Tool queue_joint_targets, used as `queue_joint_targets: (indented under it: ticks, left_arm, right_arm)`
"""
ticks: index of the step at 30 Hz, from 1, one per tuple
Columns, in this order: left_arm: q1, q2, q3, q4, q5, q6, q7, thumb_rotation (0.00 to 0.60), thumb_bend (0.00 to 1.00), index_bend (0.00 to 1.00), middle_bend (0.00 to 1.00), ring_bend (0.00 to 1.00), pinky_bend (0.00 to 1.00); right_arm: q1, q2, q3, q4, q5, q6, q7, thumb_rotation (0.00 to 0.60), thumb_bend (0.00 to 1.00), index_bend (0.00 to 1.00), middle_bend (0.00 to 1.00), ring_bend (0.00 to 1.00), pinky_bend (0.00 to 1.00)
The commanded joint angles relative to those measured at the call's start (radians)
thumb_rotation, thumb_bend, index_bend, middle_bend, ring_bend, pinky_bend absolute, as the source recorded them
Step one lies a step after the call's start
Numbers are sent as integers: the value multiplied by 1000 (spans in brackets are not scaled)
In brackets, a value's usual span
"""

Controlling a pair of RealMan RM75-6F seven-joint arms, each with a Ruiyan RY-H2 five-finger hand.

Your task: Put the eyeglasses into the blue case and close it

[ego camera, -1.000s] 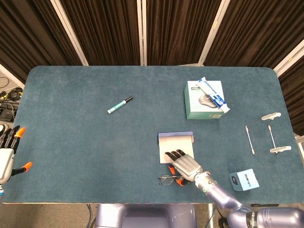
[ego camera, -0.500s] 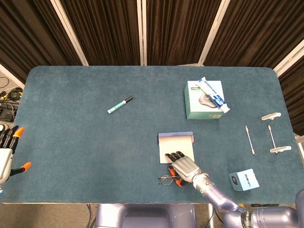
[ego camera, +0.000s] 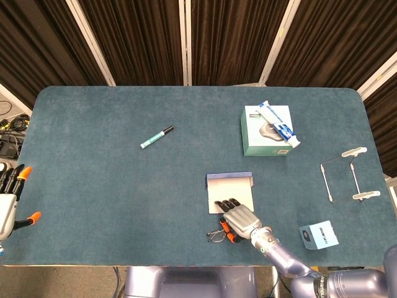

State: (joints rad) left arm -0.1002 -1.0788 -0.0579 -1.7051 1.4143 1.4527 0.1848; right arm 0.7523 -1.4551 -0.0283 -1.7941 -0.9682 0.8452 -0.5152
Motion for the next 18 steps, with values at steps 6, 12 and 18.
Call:
queue_joint_targets:
  ticks: [6,12,18]
  left_arm:
    - [0,1,0,-3,0,1,0,600,0,0,0,0,0]
    - [1,3,0,-5,2,3,-3,600,0,0,0,0,0]
    - [-2,6,-2,-5,-5,-4,-11,600,0,0,0,0,0]
  right_arm:
    - [5,26,28,-17,-2,11,41,600,337,633,16,0,0]
    - [12,42,72,-19,13,24,85,600,342,636,17,0,0]
    - [30,29,136,35,51,39,127,600,355,636,16,0,0]
